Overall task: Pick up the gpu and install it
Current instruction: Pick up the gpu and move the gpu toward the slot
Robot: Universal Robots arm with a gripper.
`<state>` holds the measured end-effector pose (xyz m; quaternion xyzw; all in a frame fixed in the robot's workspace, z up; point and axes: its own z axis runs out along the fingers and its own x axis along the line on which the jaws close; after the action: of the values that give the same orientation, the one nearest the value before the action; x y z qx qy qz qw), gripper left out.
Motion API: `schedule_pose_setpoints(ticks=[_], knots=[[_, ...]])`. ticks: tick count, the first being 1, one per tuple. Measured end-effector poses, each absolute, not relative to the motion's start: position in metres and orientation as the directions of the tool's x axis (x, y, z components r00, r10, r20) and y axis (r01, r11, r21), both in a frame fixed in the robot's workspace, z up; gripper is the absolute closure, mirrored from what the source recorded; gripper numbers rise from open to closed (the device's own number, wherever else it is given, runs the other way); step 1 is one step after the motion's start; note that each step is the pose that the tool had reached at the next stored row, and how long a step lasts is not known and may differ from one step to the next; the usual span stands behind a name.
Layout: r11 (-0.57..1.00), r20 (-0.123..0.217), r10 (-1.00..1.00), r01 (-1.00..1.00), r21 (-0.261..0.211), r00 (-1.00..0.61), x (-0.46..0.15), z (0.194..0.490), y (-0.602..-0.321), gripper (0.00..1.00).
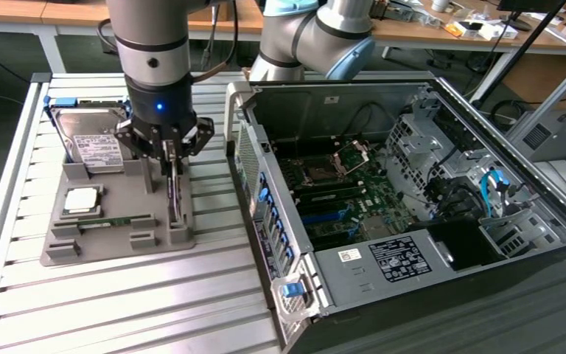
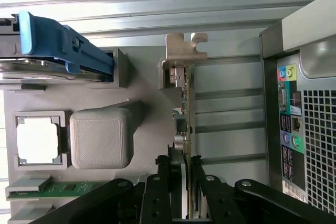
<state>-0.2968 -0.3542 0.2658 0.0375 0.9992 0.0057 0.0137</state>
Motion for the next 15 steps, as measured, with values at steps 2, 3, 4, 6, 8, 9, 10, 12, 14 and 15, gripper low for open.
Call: schedule_pose_setpoints(ticks=[2,3,4,6,8,9,10,12,14,15], knots=[[0.997,-0.027,0.075,0.075,0.013,-0.997,-0.2968,0.2662,-0.3542,0.73],[0.997,-0.027,0.075,0.075,0.012,-0.997,-0.2968,0.2666,-0.3542,0.73],[0.997,-0.027,0.075,0.075,0.013,-0.997,-0.2968,0.2669,-0.3542,0.73],[0.997,-0.027,0.075,0.075,0.013,-0.997,-0.2968,0.2678,-0.3542,0.73],[0.997,-0.027,0.075,0.075,0.013,-0.997,-0.2968,0.2683,-0.3542,0.73],[0.997,-0.027,0.075,0.075,0.013,-0.997,-0.2967,0.2685,-0.3542,0.73],[0.997,-0.027,0.075,0.075,0.013,-0.997,-0.2968,0.2687,-0.3542,0.73],[0.997,-0.027,0.075,0.075,0.013,-0.997,-0.2968,0.2690,-0.3542,0.73],[0.997,-0.027,0.075,0.075,0.013,-0.997,-0.2968,0.2694,-0.3542,0.73],[0.997,-0.027,0.075,0.075,0.013,-0.997,-0.2968,0.2696,-0.3542,0.73]])
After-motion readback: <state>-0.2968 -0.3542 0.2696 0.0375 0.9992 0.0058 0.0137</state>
